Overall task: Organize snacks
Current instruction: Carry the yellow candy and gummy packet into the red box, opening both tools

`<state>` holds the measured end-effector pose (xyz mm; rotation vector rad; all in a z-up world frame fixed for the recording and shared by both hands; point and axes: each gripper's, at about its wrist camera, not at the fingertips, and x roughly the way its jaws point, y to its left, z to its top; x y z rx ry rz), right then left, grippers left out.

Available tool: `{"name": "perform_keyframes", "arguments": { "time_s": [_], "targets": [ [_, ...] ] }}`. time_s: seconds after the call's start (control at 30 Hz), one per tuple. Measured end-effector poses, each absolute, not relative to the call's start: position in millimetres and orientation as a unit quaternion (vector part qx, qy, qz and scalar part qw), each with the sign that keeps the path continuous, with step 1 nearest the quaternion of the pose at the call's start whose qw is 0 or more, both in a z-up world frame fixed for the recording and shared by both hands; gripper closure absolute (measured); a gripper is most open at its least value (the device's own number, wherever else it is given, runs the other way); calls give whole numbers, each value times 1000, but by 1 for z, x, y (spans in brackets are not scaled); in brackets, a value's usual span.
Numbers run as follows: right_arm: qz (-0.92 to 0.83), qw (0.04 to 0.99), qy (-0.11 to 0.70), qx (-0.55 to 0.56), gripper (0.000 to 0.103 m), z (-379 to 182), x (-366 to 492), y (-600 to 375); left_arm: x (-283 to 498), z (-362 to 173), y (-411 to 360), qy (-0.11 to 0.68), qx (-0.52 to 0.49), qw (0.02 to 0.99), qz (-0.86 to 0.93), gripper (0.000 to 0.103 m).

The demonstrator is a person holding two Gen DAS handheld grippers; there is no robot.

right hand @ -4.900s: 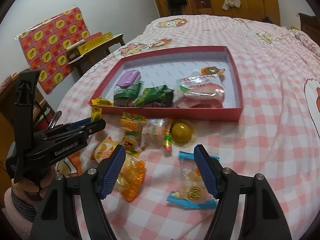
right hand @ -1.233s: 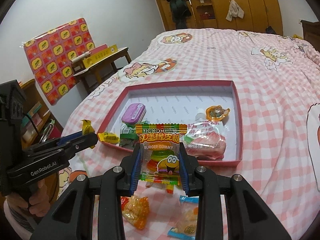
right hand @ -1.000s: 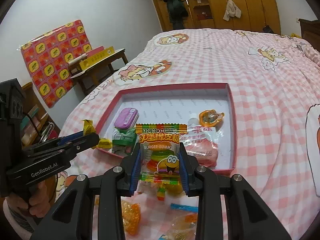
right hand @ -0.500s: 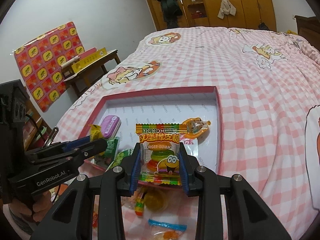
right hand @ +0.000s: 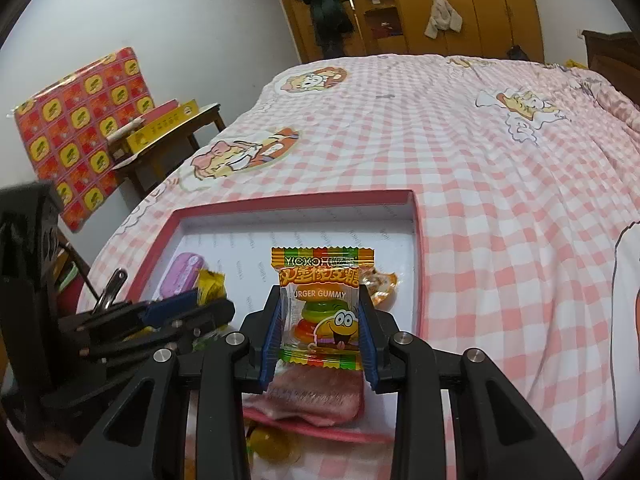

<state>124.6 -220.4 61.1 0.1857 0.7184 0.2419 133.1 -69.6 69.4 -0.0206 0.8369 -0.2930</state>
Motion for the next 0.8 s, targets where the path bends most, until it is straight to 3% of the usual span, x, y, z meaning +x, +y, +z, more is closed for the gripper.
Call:
{"name": "perform_keyframes", "arguments": {
  "time_s": [0.8],
  "targets": [
    [78,933,345,70,69,43,179,-228,147,51,-78,403,6,906,-129,73]
  ]
}}
